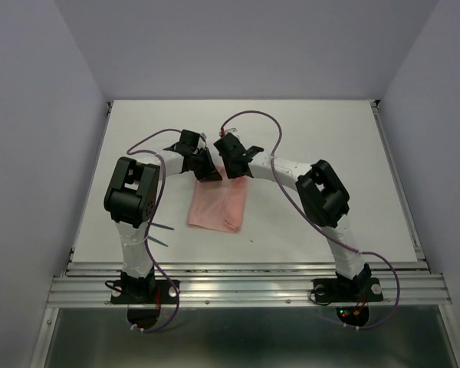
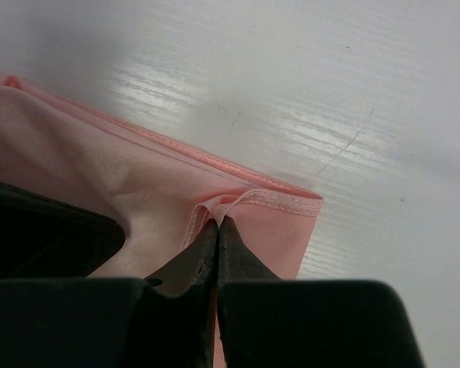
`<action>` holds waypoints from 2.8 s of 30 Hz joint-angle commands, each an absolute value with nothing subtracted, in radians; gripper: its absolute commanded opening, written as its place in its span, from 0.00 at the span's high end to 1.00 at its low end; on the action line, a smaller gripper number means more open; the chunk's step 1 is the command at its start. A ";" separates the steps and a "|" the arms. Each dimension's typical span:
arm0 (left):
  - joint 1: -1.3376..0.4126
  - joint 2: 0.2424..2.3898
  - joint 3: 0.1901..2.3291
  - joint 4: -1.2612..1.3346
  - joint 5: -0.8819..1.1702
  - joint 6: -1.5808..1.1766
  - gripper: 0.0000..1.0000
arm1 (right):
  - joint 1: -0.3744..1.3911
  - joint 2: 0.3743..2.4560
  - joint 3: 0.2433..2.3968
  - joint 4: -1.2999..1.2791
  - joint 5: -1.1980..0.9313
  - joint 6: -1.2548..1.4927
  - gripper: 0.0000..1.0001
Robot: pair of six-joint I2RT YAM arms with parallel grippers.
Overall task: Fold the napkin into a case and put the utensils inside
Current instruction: Fold the lower triangle-folded napkin at the center of the board.
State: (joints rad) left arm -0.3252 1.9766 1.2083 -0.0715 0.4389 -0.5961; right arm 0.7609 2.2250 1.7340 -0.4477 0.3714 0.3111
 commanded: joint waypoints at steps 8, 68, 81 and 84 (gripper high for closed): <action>-0.330 2.010 1.190 -0.087 0.414 -0.586 1.00 | 0.795 2.134 1.710 -0.373 0.362 0.339 0.99; -0.525 1.643 0.726 0.328 0.496 -0.805 0.98 | 0.756 2.227 1.677 -0.301 0.195 0.499 0.99; -0.528 1.741 0.618 0.345 0.483 -0.818 0.99 | 0.718 2.114 1.663 -0.301 0.141 0.497 0.59; -0.528 1.744 0.618 0.353 0.488 -0.822 0.99 | 0.695 2.065 1.658 -0.301 0.112 0.489 0.48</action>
State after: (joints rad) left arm -0.5220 1.7111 0.6525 0.3931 0.5171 -0.8364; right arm 0.7269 2.1807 1.6535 -0.3023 0.1474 0.4938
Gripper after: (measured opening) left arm 0.072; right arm 0.494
